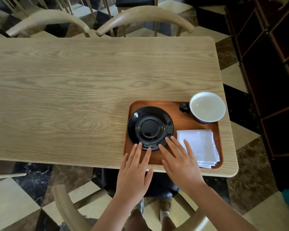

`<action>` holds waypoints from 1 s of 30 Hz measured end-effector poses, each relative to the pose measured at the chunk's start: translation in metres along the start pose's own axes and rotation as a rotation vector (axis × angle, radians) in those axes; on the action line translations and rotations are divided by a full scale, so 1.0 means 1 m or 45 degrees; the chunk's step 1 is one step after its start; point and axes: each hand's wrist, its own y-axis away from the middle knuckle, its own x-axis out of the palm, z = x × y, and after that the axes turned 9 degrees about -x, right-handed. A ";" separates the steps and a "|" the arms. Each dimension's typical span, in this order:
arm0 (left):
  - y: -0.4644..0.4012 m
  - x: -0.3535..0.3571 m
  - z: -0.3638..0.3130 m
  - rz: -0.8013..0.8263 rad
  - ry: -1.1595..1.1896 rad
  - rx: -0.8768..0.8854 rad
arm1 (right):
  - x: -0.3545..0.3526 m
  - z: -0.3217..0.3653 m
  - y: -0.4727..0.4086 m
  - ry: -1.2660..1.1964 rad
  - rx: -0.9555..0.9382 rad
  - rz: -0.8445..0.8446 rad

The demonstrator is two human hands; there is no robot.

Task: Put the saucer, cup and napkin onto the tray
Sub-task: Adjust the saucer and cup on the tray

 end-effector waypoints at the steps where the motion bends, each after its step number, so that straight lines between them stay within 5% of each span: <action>1: 0.000 0.000 0.000 0.000 -0.001 -0.002 | 0.001 0.000 0.000 0.000 -0.002 -0.005; 9: -0.001 -0.006 -0.002 -0.002 -0.051 -0.003 | 0.000 0.000 -0.001 -0.014 -0.030 -0.092; 16: -0.054 -0.038 -0.038 -0.235 0.071 0.183 | -0.040 -0.048 -0.011 -0.053 0.089 -0.501; 24: -0.134 -0.046 -0.111 -0.327 -0.012 0.582 | -0.055 -0.141 -0.001 -0.067 0.277 -0.406; 30: -0.148 -0.033 -0.116 -0.468 0.121 0.629 | -0.046 -0.149 0.002 -0.138 0.240 -0.513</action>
